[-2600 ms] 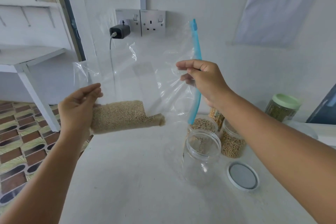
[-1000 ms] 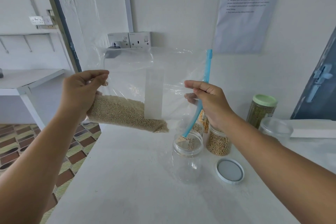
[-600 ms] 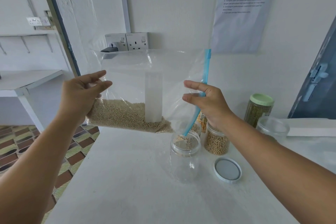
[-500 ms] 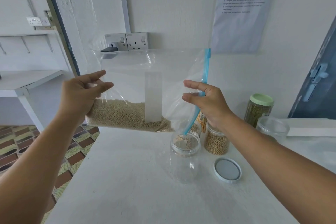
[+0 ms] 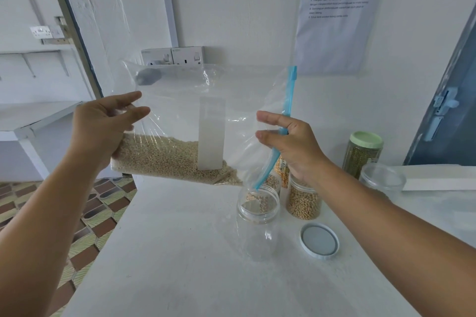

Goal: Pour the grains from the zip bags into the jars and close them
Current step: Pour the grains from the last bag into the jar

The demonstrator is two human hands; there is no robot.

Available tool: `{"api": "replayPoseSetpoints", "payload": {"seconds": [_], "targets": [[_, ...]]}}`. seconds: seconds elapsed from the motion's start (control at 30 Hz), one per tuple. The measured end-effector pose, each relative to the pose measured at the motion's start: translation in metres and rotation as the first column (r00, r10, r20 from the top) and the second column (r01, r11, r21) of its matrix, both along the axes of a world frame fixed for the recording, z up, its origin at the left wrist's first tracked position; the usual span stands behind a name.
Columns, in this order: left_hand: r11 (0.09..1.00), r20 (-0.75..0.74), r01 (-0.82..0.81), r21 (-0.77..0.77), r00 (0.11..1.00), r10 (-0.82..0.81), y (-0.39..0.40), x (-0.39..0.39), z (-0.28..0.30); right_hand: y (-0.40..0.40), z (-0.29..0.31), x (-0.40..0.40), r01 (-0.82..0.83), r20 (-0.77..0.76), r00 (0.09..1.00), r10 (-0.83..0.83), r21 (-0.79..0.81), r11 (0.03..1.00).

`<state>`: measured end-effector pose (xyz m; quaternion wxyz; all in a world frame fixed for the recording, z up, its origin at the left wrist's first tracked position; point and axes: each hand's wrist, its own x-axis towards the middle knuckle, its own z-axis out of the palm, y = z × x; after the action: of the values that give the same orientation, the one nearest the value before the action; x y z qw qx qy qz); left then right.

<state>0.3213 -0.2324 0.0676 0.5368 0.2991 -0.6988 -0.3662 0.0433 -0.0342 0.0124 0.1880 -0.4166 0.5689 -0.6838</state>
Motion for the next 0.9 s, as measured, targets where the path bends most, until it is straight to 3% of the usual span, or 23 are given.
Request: {"api": "replayPoseSetpoints", "payload": {"seconds": [0.43, 0.9], "targets": [[0.998, 0.098, 0.011, -0.06, 0.995, -0.005, 0.005, 0.002, 0.018, 0.002, -0.014, 0.004, -0.069, 0.201, 0.977, 0.076, -0.043, 0.997], [0.999, 0.102, 0.005, -0.036, 0.995, -0.002, 0.005, 0.003, 0.019, 0.004, -0.006, 0.007, -0.077, 0.222, 0.971, 0.084, -0.039, 0.996]]}}
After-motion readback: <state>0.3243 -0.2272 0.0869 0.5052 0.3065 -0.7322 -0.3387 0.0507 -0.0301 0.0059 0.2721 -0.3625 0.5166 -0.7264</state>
